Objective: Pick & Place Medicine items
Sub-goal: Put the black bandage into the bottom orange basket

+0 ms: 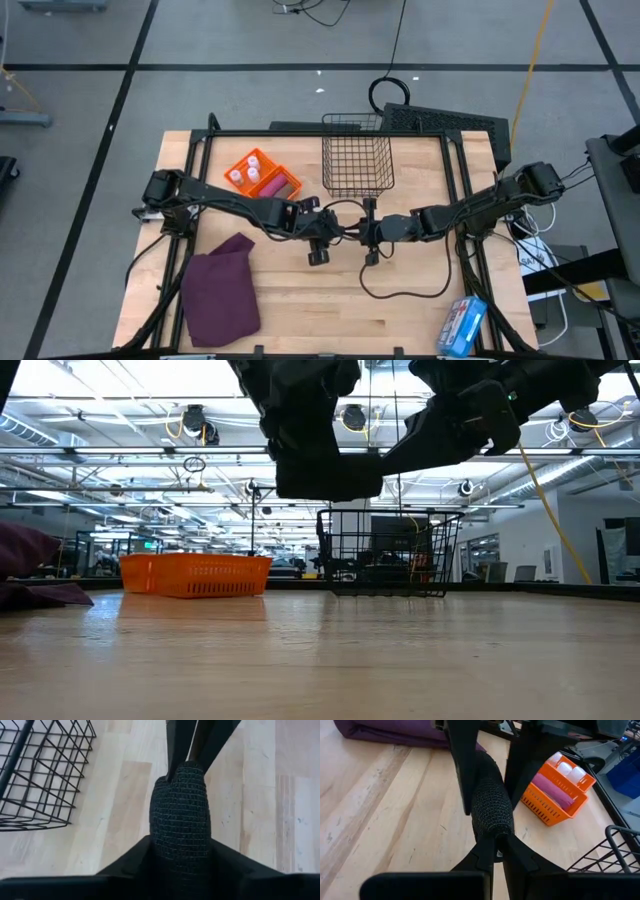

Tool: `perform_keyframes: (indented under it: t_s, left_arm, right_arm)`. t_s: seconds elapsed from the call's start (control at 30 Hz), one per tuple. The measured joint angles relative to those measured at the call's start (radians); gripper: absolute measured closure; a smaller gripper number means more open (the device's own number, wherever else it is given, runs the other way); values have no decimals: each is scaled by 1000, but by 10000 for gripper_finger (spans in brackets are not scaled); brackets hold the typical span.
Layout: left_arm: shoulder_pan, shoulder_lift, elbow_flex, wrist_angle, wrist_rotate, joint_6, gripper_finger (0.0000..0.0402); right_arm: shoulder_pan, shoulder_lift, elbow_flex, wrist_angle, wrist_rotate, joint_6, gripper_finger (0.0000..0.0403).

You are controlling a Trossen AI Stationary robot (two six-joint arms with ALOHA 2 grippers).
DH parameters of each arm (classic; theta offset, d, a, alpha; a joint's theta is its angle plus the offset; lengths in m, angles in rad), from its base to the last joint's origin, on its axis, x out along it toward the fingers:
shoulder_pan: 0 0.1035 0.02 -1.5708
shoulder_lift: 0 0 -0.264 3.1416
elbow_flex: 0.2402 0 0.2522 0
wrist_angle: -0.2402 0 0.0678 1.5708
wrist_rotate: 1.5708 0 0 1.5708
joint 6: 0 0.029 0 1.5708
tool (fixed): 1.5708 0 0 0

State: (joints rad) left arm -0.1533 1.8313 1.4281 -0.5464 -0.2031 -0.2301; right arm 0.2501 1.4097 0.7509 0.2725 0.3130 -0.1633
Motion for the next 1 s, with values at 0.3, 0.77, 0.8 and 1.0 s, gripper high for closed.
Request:
perform_keyframes:
  t_s: [0.3,0.77,0.8,1.0]
  left_arm:
    - [1,-38,0,-35,-15,-26,338]
    - [119,-422,-346,-32,-252,-240,338]
    - [138,-437,-378,-27,-250,-260,338]
    - [246,-451,-502,17,-210,-281,339]
  right_arm:
    - [5,-16,3,0,1,49,341]
    - [50,-181,0,-130,-4,106,254]
    - [50,-182,1,-122,-2,113,253]
    - [51,-179,-27,-102,-3,118,258]
